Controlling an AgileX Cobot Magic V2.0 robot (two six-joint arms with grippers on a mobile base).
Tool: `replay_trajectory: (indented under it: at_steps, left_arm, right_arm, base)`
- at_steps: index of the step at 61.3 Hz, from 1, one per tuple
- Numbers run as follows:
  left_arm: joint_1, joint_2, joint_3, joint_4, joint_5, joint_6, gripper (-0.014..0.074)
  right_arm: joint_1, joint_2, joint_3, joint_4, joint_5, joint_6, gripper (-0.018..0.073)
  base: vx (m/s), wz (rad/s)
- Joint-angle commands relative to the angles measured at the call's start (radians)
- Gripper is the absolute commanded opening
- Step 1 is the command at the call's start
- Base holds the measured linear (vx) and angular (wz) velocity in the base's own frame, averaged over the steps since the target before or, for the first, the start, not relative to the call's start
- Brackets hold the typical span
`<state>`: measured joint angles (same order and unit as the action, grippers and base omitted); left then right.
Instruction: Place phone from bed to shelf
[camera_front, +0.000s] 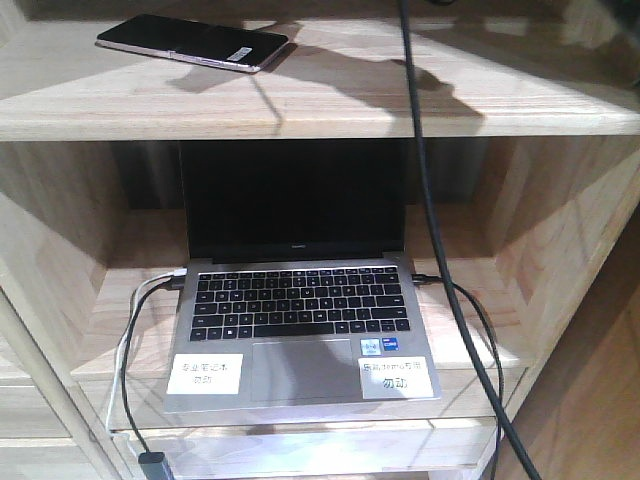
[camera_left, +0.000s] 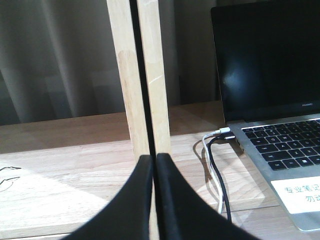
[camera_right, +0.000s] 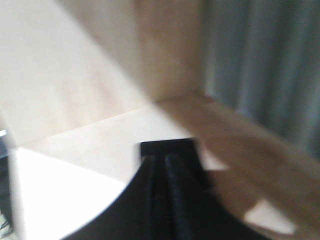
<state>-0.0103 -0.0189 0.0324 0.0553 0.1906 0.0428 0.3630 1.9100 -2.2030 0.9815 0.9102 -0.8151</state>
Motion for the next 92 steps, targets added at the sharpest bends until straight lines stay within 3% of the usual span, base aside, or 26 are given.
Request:
replay_trajectory:
  at_steps: [1, 10, 21, 38, 57, 73, 92]
  left_arm:
    - [-0.002, -0.004, -0.026, -0.004, -0.072, -0.004, 0.0001]
    - [-0.002, -0.004, -0.026, -0.004, -0.072, -0.004, 0.0001]
    - [-0.002, -0.004, -0.026, -0.004, -0.072, -0.004, 0.0001]
    - [-0.002, -0.004, -0.026, -0.004, -0.072, -0.004, 0.0001]
    - [-0.002, -0.004, -0.026, -0.004, -0.072, -0.004, 0.0001]
    - [-0.002, -0.004, -0.026, -0.004, -0.072, -0.004, 0.0001]
    - [-0.002, -0.004, -0.026, -0.004, -0.072, -0.004, 0.0001]
  right_arm:
    - [-0.004, -0.082, -0.007, -0.003, -0.026, 0.024, -0.0003]
    - [-0.003, -0.174, 0.148, -0.042, -0.131, 0.035, -0.0003]
    - [-0.003, -0.357, 0.451, -0.026, -0.337, -0.064, -0.0003]
    - [-0.003, -0.655, 0.842, -0.027, -0.539, -0.151, -0.0003]
    - [-0.003, -0.979, 1.254, -0.027, -0.755, -0.159, -0.0003]
    - [-0.003, -1.254, 1.561, -0.027, -0.847, -0.144, -0.0003]
    - [-0.003, -1.553, 1.835, -0.026, -0.86, -0.118, -0.0003]
  base:
    - [0.0, 0.0]
    - [0.0, 0.0]
    - [0.0, 0.0]
    - [0.0, 0.0]
    - [0.0, 0.0]
    - [0.0, 0.0]
    - [0.0, 0.0]
